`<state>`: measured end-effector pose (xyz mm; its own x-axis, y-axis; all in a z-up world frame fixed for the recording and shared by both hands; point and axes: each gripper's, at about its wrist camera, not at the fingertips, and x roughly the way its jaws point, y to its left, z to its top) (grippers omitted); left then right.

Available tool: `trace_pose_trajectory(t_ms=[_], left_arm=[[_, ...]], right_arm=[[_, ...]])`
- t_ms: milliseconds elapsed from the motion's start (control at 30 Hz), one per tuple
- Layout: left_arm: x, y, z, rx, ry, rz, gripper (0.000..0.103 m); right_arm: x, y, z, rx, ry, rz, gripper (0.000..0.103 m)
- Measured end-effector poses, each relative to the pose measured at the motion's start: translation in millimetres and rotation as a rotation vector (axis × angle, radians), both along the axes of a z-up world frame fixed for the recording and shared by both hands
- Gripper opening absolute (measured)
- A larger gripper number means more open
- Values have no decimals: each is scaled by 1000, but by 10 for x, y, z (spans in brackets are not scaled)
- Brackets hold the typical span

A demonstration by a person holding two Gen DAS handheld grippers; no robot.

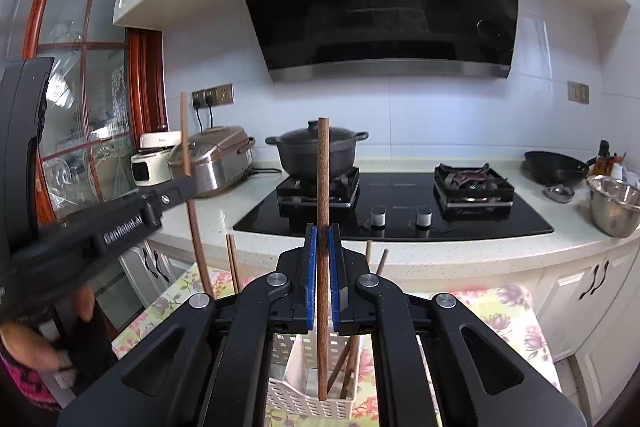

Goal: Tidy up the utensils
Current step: 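Lower the left gripper's chopstick into the caddy and open it while the right gripper releases its own, then grasp the chopstick lying across the caddy rim with the right gripper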

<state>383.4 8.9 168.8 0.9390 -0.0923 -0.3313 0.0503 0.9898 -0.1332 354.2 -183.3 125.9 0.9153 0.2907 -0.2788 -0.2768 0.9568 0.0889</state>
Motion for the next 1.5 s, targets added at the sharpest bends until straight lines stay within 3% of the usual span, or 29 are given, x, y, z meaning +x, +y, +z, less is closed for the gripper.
trace_pose_trajectory(t_ms=[367,733,900,1100,1133,1267,1433,1500], left_arm=[[344,45,-734,-57,130,-21,6],[379,87,-1107,-25,183,-8,6],[369,77,-1190,-2,183,-2,7],[361,77,-1238,9,184,-13,7],[353,73,-1241,10,183,-11,9],[309,49,-1263,25,174,-8,30],[272,37,-1279,19,173,-9,30],[244,39,-1264,19,164,-6,36]], right_arm=[[159,80,-212,-6,9,-1,3],[280,30,-632,28,125,45,3],[439,-19,-1228,25,293,40,3],[338,-40,-1292,17,277,50,3],[318,-47,-1273,21,269,52,3],[298,-81,-1171,28,253,53,4],[330,-44,-1148,20,239,50,9],[370,-38,-1155,32,245,53,9]])
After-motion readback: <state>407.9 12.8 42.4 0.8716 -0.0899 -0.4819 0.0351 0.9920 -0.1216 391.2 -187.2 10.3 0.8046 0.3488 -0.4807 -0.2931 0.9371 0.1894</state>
